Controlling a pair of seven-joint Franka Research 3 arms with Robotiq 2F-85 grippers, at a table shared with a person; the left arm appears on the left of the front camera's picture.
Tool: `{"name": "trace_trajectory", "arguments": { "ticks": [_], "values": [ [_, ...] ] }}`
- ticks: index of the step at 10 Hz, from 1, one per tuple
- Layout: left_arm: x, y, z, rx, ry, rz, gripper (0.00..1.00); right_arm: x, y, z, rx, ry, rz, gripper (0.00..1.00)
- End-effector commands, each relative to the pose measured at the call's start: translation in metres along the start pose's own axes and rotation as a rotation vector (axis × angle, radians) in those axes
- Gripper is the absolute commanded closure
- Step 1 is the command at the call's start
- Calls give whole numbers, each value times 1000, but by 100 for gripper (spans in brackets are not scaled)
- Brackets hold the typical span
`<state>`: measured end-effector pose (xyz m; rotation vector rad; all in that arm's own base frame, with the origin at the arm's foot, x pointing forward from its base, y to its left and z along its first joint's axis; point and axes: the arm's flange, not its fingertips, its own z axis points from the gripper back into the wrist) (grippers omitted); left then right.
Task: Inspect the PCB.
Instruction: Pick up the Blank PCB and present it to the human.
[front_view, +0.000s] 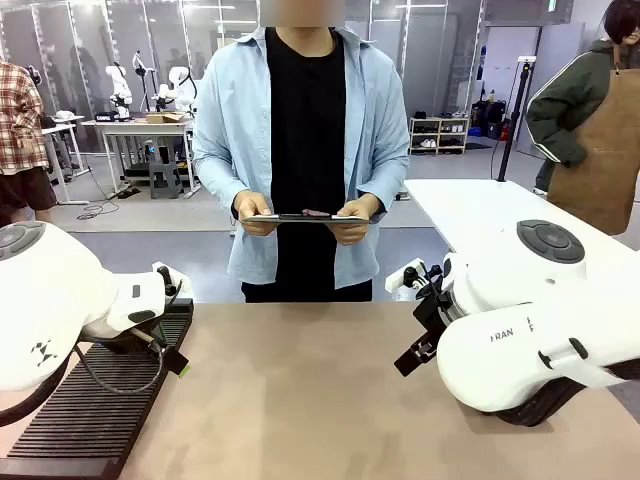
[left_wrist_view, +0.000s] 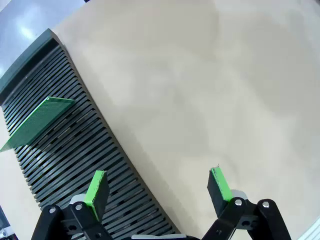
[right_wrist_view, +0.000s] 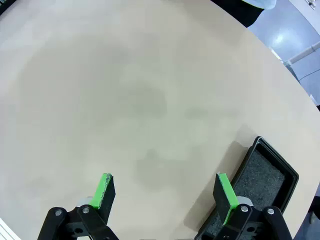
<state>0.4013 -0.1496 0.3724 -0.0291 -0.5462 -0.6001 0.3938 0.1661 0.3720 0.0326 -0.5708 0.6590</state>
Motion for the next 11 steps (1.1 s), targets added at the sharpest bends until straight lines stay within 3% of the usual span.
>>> {"name": "trace_trajectory", "arguments": {
  "ticks": [1,10,11],
  "values": [
    [0,0,0,0,0,0,0,0,0,0,0,0,0,0],
    [0,0,0,0,0,-1,0,0,0,0,-2,0,5,0],
    [14,4,16,-27,2,22,0,10,-8,21,28,3,-15,0]
  ]
}}
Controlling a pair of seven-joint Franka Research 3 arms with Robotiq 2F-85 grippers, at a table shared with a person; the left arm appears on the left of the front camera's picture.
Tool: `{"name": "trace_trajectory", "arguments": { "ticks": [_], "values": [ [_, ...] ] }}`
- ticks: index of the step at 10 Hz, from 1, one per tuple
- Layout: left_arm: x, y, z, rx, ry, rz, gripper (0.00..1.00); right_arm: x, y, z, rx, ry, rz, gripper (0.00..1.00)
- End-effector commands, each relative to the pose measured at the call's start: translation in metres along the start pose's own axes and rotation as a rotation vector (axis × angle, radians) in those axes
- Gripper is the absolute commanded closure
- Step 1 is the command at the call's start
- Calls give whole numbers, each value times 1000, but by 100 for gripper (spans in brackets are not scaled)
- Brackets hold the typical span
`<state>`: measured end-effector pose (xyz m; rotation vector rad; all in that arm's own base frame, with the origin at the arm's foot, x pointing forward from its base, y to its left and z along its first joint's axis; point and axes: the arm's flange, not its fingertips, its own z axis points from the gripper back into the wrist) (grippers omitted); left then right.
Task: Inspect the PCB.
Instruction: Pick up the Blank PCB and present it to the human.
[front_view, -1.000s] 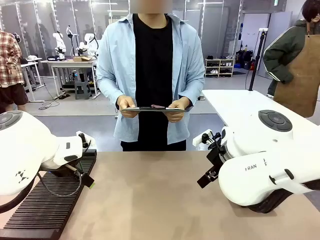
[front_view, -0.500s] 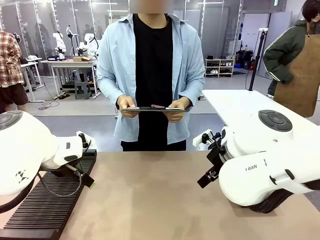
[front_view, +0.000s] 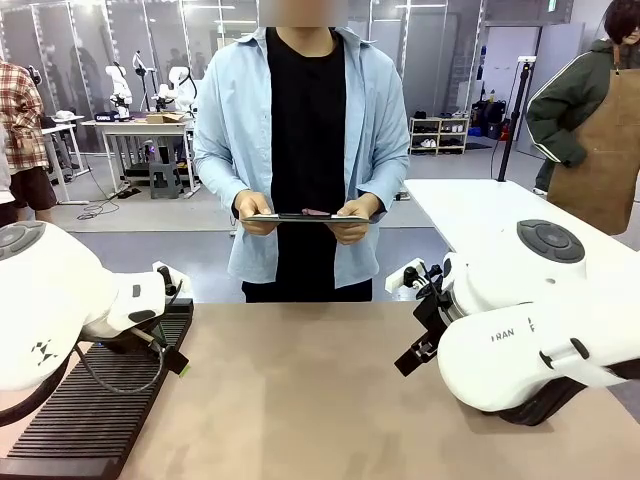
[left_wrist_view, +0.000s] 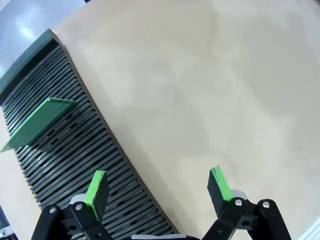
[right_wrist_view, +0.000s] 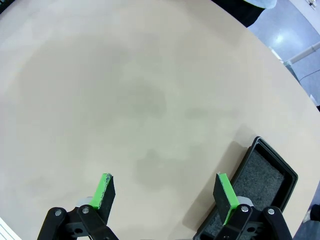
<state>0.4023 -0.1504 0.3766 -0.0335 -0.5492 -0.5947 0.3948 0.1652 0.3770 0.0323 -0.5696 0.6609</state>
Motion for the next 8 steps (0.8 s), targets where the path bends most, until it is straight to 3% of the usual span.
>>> {"name": "trace_trajectory", "arguments": {
  "ticks": [1,5,8],
  "values": [
    [20,10,29,-123,62,80,0,14,-14,34,74,-1,-24,0],
    [28,49,111,-436,58,266,0,11,-66,112,245,57,-142,0],
    [-6,96,177,-583,-85,374,0,-34,-125,173,452,27,-302,0]
  ]
}}
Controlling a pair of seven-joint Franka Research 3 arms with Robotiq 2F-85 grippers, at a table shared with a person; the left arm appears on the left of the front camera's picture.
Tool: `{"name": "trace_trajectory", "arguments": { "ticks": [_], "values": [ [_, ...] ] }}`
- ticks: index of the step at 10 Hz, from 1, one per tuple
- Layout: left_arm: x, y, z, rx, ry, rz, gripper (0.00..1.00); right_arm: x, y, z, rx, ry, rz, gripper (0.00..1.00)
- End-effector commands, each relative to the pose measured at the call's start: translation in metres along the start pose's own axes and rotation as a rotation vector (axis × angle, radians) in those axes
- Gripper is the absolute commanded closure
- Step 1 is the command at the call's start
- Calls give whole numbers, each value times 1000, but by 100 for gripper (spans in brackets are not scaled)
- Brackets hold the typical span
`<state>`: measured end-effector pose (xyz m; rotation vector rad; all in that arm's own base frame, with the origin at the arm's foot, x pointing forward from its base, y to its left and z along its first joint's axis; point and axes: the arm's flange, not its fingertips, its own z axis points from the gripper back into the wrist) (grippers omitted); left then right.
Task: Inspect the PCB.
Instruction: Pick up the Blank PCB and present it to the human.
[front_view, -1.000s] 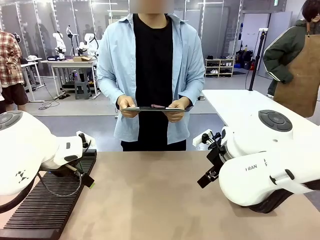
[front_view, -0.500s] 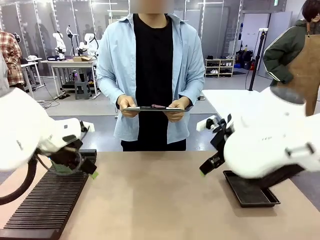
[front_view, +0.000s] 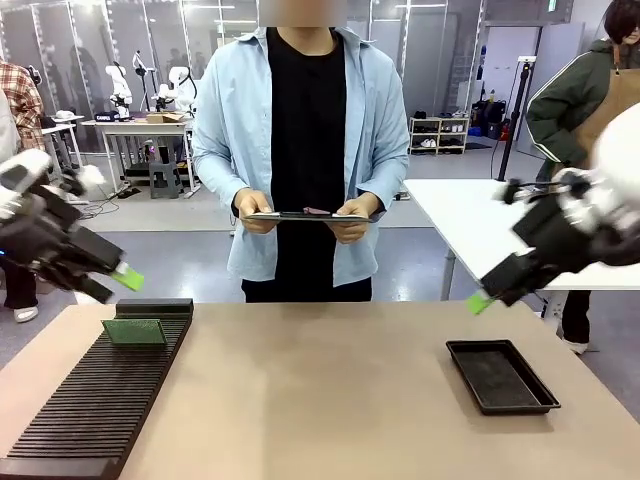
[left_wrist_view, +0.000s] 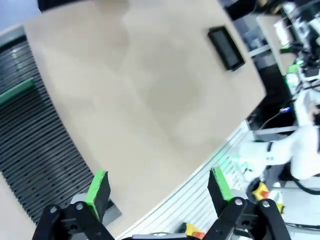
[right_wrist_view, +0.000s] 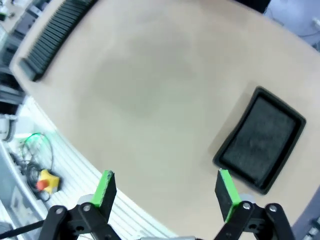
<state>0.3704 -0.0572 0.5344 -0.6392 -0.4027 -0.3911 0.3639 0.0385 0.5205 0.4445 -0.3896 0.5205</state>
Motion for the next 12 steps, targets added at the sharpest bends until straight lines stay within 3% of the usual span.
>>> {"name": "trace_trajectory", "arguments": {
  "ticks": [1,3,6,8,10,11,12],
  "values": [
    [-24,25,47,-79,-90,62,0,-33,-39,44,126,-35,-131,0],
    [-58,52,89,-96,-179,146,0,-80,-73,79,173,-128,-252,0],
    [-117,84,134,-100,-337,275,0,-141,-104,93,186,-204,-400,0],
    [-145,95,150,-69,-384,347,0,-159,-108,91,192,-219,-452,0],
    [-146,96,150,-47,-413,358,0,-151,-108,87,169,-265,-440,0],
    [-140,107,163,-44,-388,364,0,-162,-115,94,179,-202,-477,0],
    [-140,107,163,-44,-388,364,0,-162,-115,94,179,-202,-477,0]
  ]
}}
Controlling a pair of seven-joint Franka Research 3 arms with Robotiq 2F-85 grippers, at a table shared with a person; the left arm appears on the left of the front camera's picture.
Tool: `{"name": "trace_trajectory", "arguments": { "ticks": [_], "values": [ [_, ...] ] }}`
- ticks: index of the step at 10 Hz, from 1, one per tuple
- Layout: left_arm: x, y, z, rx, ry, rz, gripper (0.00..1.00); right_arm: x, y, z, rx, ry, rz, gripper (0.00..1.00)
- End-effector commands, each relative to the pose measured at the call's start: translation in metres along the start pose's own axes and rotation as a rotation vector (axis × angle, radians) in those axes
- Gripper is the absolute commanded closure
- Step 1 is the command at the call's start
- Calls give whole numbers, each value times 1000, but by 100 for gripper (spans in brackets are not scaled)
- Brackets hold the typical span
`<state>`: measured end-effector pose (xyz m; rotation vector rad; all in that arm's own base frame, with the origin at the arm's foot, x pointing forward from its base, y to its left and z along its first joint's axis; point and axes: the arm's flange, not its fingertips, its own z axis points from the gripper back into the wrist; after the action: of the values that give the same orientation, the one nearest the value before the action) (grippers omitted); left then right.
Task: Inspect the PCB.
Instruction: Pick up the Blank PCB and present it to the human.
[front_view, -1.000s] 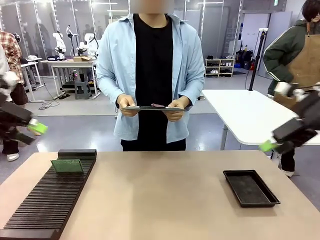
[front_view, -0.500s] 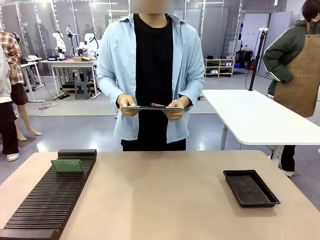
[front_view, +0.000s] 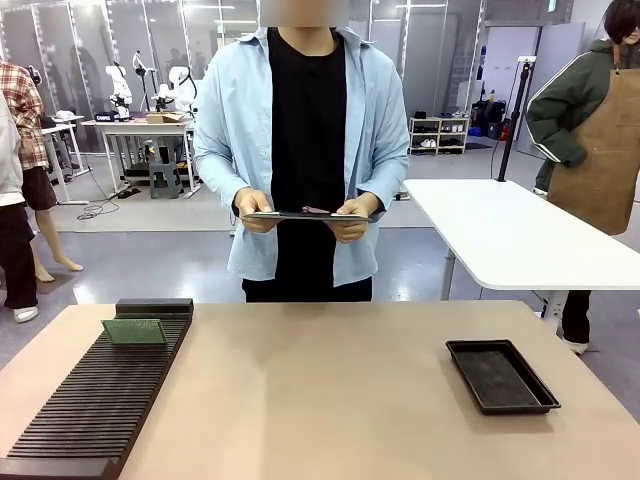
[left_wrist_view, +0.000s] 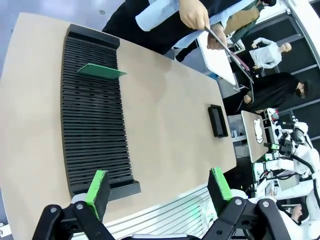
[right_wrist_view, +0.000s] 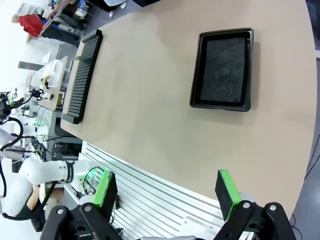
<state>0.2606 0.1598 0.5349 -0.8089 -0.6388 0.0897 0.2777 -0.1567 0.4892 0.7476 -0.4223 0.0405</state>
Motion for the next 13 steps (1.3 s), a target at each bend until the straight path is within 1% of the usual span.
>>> {"name": "trace_trajectory", "arguments": {
  "ticks": [1,4,5,6,7,8,9,10,11,13],
  "values": [
    [1,-2,-3,-11,9,-8,0,-2,-2,3,-5,8,3,0],
    [0,-1,-1,1,3,-1,0,-2,-2,3,-5,8,3,0],
    [-8,-37,-15,119,24,-224,0,-2,-2,3,-5,8,3,0],
    [-9,-63,-32,329,39,-411,0,-2,-2,3,-5,8,3,0],
    [-4,-76,-47,448,52,-494,0,-2,-2,3,-5,8,3,0],
    [1,-87,-66,561,96,-596,0,-2,-2,3,-5,8,3,0],
    [3,-95,-90,742,111,-784,0,-2,-2,3,-5,8,3,0],
    [3,-100,-118,865,155,-1003,0,-2,-2,3,-5,8,3,0],
    [3,-107,-146,843,219,-1130,0,-2,-2,3,-5,8,3,0],
    [4,-114,-174,816,320,-1253,0,-2,-2,3,-5,8,3,0]
  ]
}}
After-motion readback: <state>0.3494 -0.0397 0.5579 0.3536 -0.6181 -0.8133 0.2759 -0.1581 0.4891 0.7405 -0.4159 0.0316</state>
